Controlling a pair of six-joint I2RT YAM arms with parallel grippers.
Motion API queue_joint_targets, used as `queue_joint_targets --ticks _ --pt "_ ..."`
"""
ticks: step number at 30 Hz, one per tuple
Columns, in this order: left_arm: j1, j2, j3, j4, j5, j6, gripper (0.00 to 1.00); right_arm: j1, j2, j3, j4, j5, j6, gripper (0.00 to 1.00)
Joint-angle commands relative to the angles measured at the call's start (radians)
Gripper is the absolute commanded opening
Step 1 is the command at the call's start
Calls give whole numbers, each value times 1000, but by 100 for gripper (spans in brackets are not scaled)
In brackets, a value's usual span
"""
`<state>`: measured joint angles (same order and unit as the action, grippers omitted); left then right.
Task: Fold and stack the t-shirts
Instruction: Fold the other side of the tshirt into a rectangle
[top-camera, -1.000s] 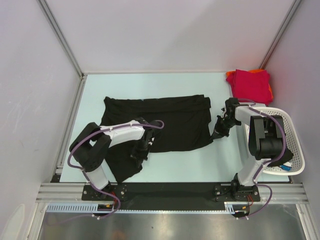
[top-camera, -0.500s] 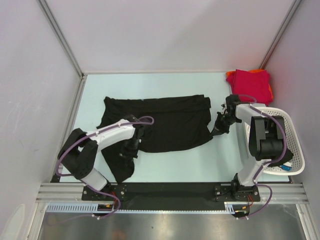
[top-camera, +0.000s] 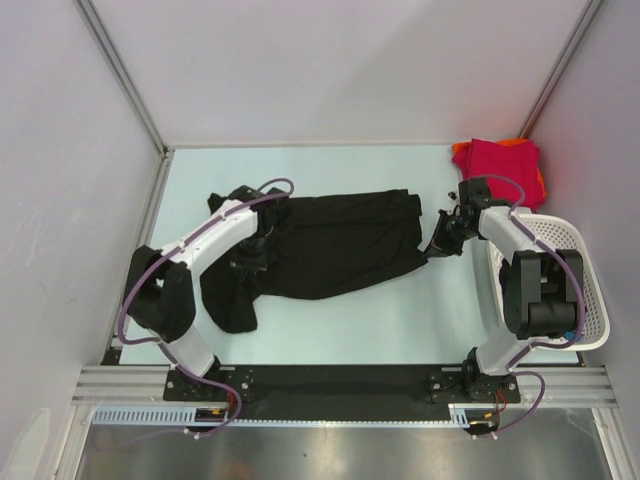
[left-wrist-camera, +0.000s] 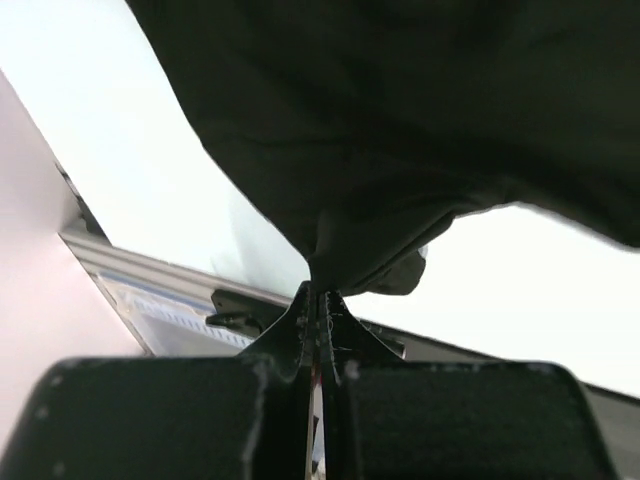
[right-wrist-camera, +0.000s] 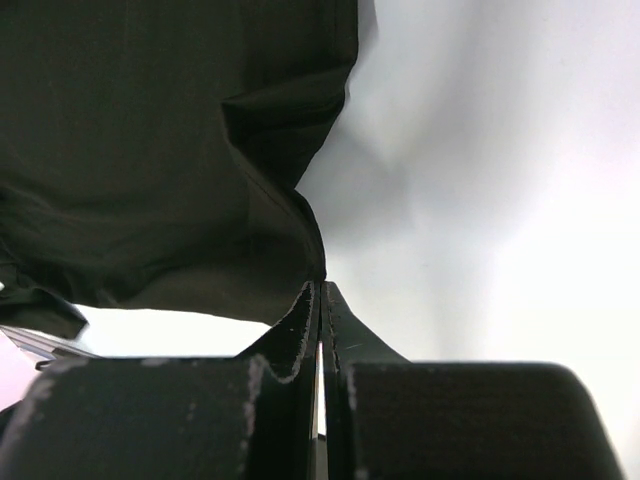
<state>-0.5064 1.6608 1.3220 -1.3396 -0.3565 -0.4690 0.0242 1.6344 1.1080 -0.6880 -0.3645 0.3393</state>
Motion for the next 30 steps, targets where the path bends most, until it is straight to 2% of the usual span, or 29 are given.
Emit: queue_joint_targets --ticks 1,5,8,20,30 --pt "31 91 186 -29 -94 39 0 -4 -50 36 10 -11 9 0" --pt "49 180 394 -49 -142 90 0 -6 -65 39 30 -48 23 0" --pt "55 229 489 -70 -165 136 0 -6 -67 58 35 -65 29 0" --pt "152 223 424 -56 -174 155 0 2 -4 92 59 -79 29 0" --pt "226 373 664 -41 -187 141 0 13 182 265 114 -7 58 0"
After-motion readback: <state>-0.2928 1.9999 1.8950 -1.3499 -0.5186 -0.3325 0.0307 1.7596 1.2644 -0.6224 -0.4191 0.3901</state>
